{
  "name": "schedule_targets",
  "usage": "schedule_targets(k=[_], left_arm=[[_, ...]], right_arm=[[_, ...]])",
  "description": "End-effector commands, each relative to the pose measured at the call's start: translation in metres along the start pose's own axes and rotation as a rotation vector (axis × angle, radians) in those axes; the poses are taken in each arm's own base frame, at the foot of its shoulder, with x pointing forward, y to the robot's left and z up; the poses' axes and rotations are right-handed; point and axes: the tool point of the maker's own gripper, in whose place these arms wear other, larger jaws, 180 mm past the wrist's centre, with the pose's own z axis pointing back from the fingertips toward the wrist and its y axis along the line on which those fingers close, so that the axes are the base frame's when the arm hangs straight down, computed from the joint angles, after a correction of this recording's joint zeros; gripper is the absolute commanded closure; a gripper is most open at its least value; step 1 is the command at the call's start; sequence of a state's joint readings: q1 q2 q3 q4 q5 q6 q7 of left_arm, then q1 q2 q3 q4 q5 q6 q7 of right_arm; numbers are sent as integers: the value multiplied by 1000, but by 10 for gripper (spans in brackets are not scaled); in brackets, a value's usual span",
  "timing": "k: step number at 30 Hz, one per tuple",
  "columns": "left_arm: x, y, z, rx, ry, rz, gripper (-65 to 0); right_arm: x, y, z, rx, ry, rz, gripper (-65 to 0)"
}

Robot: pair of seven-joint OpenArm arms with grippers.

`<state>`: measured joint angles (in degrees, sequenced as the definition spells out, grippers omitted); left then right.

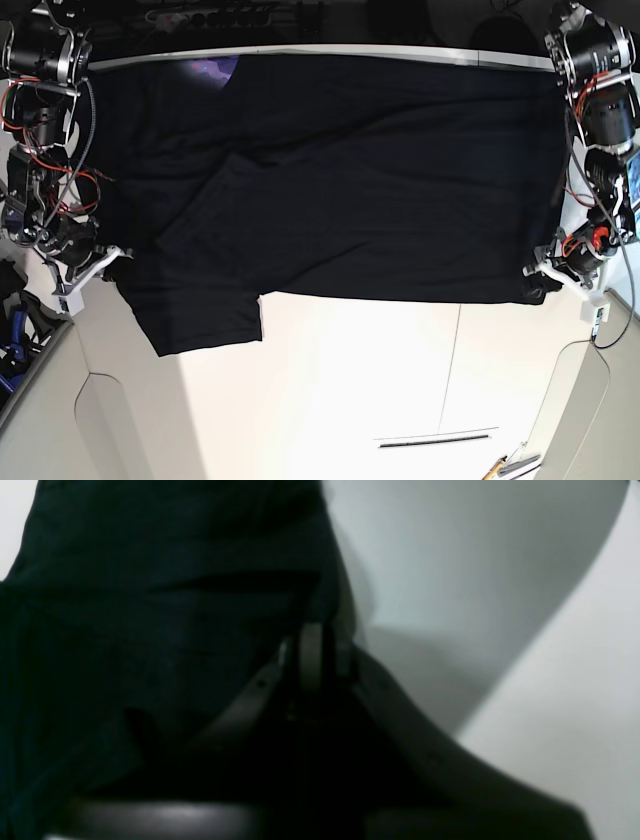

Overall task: Fold the T-shirt properly
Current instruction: 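Grasp the shirt's side edges midway with both grippers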

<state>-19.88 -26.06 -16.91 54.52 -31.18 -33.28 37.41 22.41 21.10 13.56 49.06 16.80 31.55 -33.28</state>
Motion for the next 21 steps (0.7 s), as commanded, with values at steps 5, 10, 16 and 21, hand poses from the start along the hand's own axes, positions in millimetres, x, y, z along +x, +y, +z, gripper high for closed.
schedule_targets(k=[5, 10, 16, 21], left_arm=[[41, 13, -5, 34, -83, 35, -304], [49, 35, -1, 122, -96, 25, -303], [35, 48, -2, 164, -56, 40, -303], [15, 52, -8, 163, -31, 84, -303]], right_arm=[[3, -7, 3, -22, 19, 18, 0], [3, -7, 3, -22, 19, 18, 0], [3, -7, 3, -22, 18, 18, 0], [3, -7, 3, -22, 18, 18, 0]])
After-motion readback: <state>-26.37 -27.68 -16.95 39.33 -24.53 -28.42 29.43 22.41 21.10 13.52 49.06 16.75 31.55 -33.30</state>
